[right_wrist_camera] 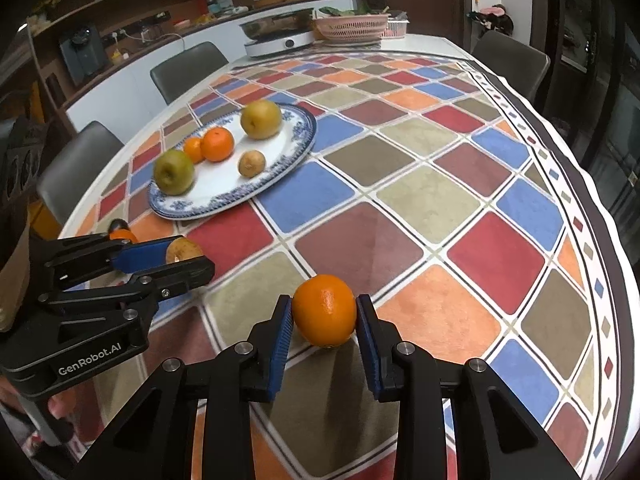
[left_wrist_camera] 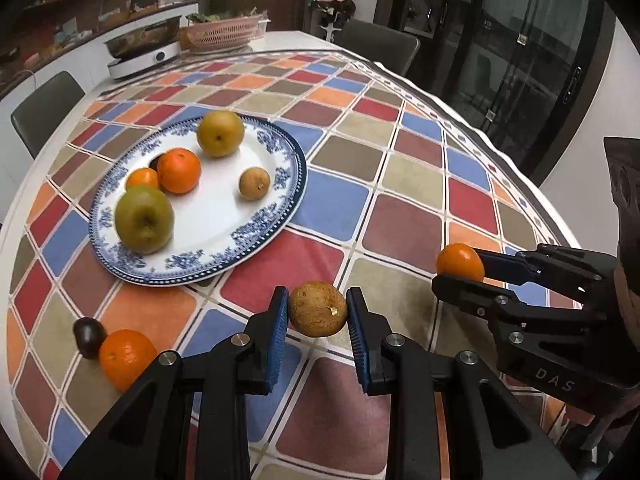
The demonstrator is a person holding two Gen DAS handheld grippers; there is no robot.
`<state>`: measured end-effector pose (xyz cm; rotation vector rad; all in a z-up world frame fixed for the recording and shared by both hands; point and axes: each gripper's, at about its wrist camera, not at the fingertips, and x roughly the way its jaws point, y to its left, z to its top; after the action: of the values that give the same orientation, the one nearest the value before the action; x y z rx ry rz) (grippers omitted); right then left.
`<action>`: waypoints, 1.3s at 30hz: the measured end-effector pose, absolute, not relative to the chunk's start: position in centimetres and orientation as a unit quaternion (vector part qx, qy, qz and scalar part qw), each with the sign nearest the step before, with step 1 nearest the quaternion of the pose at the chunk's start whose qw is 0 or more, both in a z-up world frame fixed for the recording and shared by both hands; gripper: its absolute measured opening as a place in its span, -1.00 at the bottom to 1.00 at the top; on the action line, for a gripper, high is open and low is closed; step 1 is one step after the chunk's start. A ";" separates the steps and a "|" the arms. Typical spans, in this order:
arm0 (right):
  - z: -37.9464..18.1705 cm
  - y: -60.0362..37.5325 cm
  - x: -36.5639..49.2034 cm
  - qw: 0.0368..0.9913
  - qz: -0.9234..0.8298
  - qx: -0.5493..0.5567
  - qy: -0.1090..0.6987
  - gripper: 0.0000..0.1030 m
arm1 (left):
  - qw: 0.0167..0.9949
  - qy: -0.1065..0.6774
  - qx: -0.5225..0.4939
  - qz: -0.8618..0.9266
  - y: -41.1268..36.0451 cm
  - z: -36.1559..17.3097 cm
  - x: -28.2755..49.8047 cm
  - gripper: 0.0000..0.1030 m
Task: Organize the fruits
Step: 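Carry the kiwi onto the plate with the left gripper while the right gripper carries the orange there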
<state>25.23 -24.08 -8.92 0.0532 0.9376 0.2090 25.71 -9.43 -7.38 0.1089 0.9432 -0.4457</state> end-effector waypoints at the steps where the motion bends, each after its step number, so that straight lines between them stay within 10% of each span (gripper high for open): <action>1: -8.7 -24.0 25.1 0.888 0.102 0.025 0.449 -0.37 | 0.868 0.446 0.050 -0.213 -9.2 -7.0 25.5 -0.43; 39: 2.1 -17.0 32.6 0.913 0.184 0.004 0.363 -0.37 | 0.917 0.359 0.044 -0.166 -1.8 2.1 30.6 -0.43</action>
<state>32.57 -17.03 2.15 0.0076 0.7483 0.3783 30.60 -1.77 2.07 0.0896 0.7379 -0.3422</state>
